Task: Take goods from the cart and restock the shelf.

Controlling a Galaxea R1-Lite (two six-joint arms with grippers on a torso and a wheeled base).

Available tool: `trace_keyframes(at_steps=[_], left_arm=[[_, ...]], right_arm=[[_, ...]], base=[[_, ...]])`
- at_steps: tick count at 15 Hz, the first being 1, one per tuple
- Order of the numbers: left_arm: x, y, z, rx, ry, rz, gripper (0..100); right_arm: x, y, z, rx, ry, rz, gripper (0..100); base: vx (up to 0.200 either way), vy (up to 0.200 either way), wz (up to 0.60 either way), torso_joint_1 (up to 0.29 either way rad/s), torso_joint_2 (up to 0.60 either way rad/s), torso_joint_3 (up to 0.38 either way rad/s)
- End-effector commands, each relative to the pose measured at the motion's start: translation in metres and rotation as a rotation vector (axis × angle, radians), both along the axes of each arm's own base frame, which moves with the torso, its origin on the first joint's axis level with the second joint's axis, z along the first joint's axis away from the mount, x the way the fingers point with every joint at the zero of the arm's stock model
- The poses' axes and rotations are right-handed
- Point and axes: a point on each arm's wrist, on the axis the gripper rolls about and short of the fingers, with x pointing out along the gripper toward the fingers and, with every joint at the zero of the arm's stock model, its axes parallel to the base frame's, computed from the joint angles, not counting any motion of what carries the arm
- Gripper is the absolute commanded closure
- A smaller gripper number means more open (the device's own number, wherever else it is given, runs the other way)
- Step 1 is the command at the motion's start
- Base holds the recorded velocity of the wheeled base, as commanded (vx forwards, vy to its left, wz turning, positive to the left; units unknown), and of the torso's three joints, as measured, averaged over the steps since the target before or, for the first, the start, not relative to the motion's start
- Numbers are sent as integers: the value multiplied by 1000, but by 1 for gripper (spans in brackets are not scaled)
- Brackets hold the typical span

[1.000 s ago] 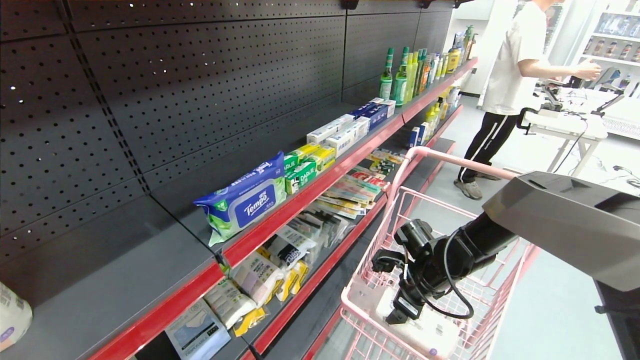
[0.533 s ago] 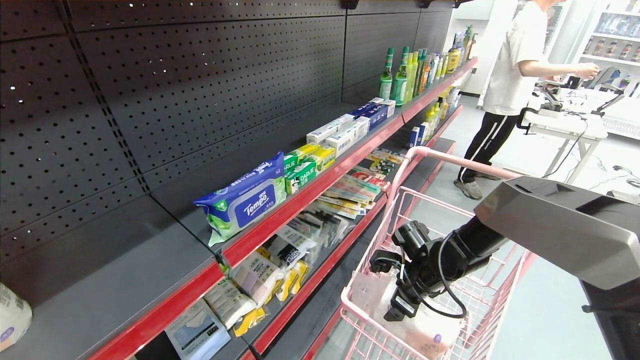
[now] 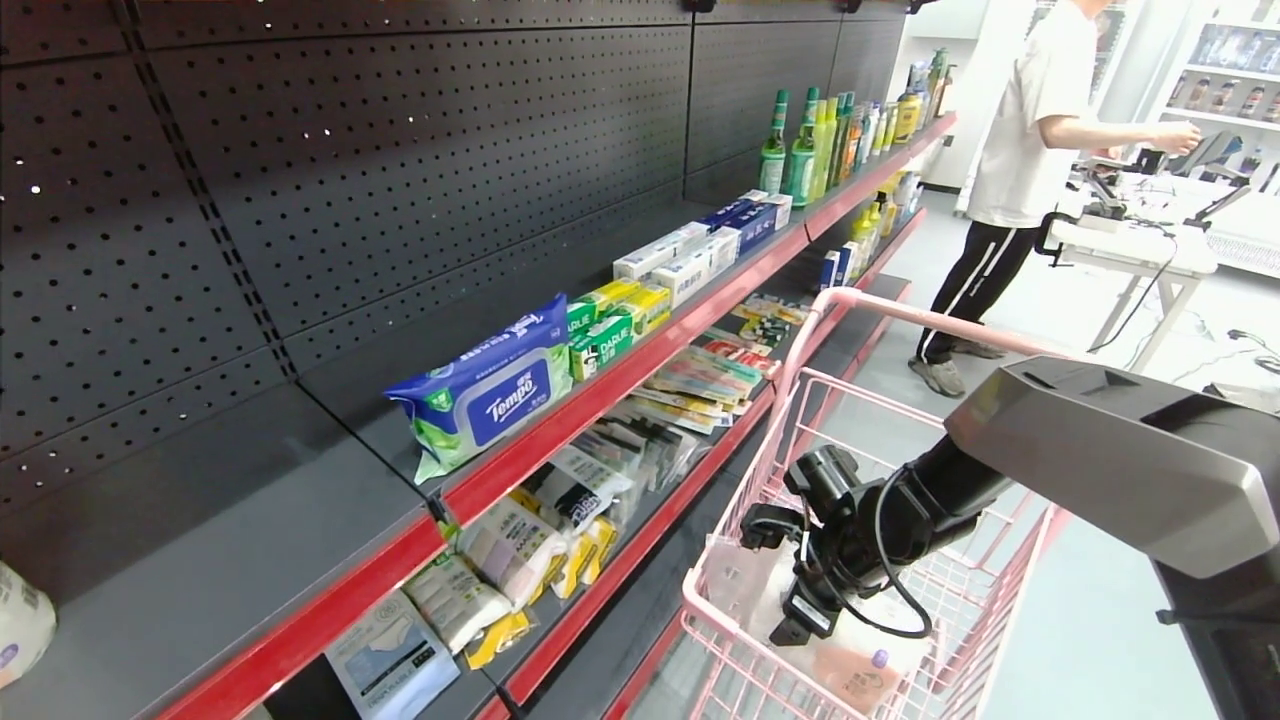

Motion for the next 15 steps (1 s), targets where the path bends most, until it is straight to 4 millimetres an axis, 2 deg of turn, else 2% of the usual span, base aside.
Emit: trace_keyframes(at_steps=[1,9,14,15], left_arm=[[0,0,0,0,2,-1,0],[0,0,0,0,2,1,0],[0,0,0,0,1,-1,0],[0,0,0,0,2,-1,0]], right_arm=[[0,0,-1,-4,2,0,0],[6,1,7,-35,-47,11,0],[5,2,2,-80,-49,25,0],[5,2,0,-82,-45,24,100]], base=[[0,0,0,-144,359,193],[0,0,0,-25,64,36],[0,0,0,0,0,0],[0,0,0,0,0,0]])
